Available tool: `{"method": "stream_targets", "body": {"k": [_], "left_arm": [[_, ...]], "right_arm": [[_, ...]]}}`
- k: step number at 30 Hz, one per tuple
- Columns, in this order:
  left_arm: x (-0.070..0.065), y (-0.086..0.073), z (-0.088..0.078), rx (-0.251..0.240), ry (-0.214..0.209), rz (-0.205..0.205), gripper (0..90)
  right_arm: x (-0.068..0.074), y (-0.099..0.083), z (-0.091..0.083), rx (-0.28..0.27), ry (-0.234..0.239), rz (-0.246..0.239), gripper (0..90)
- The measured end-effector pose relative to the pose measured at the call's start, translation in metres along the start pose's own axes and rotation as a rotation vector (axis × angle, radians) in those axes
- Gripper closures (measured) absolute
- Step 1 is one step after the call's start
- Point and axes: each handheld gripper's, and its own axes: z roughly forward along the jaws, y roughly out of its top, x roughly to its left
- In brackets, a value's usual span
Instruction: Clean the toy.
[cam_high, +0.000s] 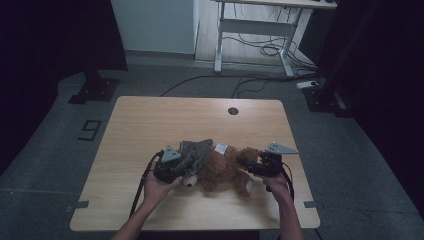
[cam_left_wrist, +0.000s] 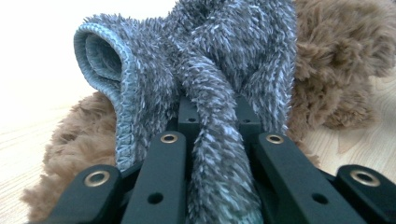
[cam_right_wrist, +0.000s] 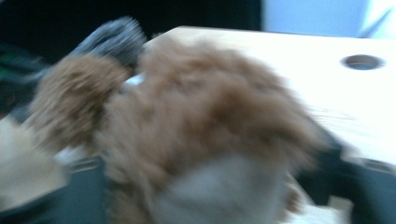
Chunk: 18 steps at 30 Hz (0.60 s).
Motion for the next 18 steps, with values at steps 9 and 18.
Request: {"method": "stream_targets", "body": {"k": [9, 18], "left_arm": [[-0.001, 0.01, -0.011, -0.003, -0.029, -0.018, 77.5], [-0.021, 0.065, -0.013, -0.065, -0.056, 0.035, 77.0]], "right_arm": [[0.005, -0.022, 0.005, 0.117, 0.032, 0.005, 56.1], [0.011, -0.03, 0.003, 0.107, 0.027, -0.077, 57.2]]}}
